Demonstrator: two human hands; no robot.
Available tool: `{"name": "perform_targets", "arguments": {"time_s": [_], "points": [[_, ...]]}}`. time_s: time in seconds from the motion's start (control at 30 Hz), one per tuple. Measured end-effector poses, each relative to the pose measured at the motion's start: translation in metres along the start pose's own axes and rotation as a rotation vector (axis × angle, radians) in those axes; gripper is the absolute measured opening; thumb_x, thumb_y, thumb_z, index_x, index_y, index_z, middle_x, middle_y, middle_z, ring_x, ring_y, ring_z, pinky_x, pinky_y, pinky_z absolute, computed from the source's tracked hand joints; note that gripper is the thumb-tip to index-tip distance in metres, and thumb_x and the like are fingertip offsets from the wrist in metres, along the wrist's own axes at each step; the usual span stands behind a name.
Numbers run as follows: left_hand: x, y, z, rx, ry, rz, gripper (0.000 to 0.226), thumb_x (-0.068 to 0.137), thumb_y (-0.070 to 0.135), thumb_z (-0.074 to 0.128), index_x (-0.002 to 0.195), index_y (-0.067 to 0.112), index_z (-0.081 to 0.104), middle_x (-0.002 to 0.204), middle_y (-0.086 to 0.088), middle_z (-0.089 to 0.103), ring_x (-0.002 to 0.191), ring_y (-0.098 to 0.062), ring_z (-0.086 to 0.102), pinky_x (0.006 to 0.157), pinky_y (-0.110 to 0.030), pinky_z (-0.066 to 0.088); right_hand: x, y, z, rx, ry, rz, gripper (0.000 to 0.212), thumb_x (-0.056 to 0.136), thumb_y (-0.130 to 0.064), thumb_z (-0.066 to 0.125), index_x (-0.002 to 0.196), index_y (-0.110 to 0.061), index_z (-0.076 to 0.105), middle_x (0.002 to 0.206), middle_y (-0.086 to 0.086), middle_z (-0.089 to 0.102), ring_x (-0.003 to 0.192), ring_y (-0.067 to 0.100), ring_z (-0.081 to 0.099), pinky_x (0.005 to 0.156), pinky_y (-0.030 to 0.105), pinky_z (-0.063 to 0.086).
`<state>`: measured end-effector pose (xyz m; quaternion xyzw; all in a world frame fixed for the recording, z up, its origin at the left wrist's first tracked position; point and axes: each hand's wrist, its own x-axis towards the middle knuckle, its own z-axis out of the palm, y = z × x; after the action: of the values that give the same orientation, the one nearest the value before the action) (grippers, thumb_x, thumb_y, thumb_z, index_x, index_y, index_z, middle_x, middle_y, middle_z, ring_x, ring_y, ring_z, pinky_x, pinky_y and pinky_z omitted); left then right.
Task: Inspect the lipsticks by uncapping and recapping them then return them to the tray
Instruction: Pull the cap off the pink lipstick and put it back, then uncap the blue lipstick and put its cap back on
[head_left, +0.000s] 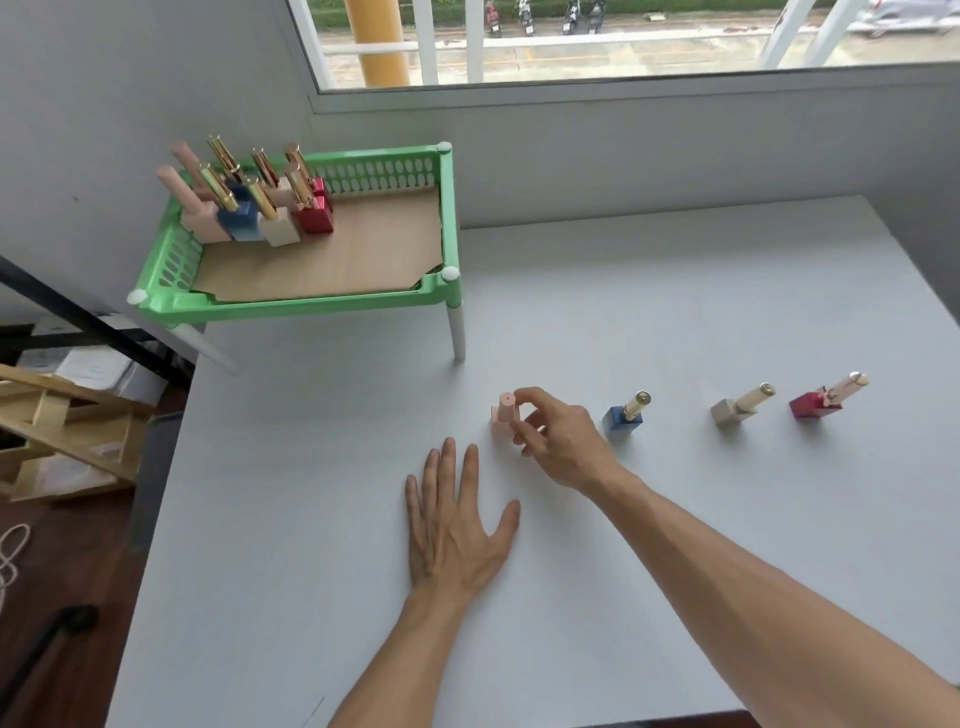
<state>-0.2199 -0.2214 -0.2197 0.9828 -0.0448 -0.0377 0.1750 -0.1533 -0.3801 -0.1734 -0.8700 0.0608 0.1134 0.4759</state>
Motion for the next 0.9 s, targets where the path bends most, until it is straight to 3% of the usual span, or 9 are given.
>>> {"name": "perform_targets", "arguments": {"time_s": [0.13,0.23,0.33,0.43,0.53,0.9], "points": [[0.0,0.001,-0.001,-0.005,0.008,0.001,0.079,0.081,0.065,0.031,0.148,0.024,0.024,0.159,-0.001,0.015,0.146,-0.018,0.007,0.115,-0.036,-0.011,0.001,0.001,0.002,-0.036,0.014,0.014,0.028,0.086,-0.064,0.043,0.094,-0.039,0.054,0.073,-0.006,0.069,0.064,0.02,0.067,0.07,0.036,0.056],[-0.001,0.001,-0.001,-0.002,0.01,-0.004,0.08,0.08,0.065,0.031,0.148,0.024,0.024,0.159,0.0,0.014,0.146,-0.018,0.006,0.115,-0.036,-0.011,-0.001,0.003,0.002,-0.071,0.005,0.013,0.021,0.089,-0.05,0.049,0.107,-0.04,0.051,0.082,-0.006,0.069,0.071,0.02,0.067,0.073,0.037,0.056],[0.0,0.0,0.0,-0.012,0.007,-0.012,0.079,0.081,0.063,0.035,0.148,0.023,0.023,0.159,0.0,0.013,0.146,-0.017,0.005,0.116,-0.036,-0.01,-0.007,0.006,0.0,-0.071,-0.007,0.027,0.038,0.087,-0.048,0.051,0.123,-0.038,0.044,0.087,-0.004,0.069,0.074,0.019,0.067,0.076,0.034,0.055],[-0.002,0.001,0.0,-0.01,0.011,-0.014,0.078,0.082,0.061,0.037,0.149,0.023,0.021,0.159,-0.001,0.012,0.146,-0.018,0.004,0.116,-0.038,-0.008,-0.018,0.011,-0.004,-0.062,0.016,0.034,0.04,0.089,-0.036,0.056,0.127,-0.036,0.043,0.086,-0.007,0.066,0.075,0.02,0.067,0.075,0.033,0.054],[-0.008,0.008,0.002,-0.012,0.007,-0.011,0.078,0.083,0.06,0.035,0.149,0.022,0.019,0.16,-0.001,0.01,0.147,-0.018,0.002,0.116,-0.038,-0.009,-0.033,0.02,-0.009,-0.059,0.068,0.047,0.036,0.089,-0.034,0.057,0.123,-0.037,0.045,0.08,-0.012,0.064,0.073,0.017,0.066,0.068,0.029,0.051],[-0.016,0.051,0.018,-0.01,-0.038,0.118,0.076,0.085,0.058,0.039,0.149,0.022,0.018,0.159,-0.002,0.012,0.146,-0.018,0.002,0.116,-0.04,-0.008,-0.081,0.061,-0.046,-0.025,0.333,0.133,0.013,0.088,-0.034,0.059,0.098,-0.026,0.055,0.076,-0.004,0.063,0.068,0.023,0.066,0.07,0.034,0.053]]}}
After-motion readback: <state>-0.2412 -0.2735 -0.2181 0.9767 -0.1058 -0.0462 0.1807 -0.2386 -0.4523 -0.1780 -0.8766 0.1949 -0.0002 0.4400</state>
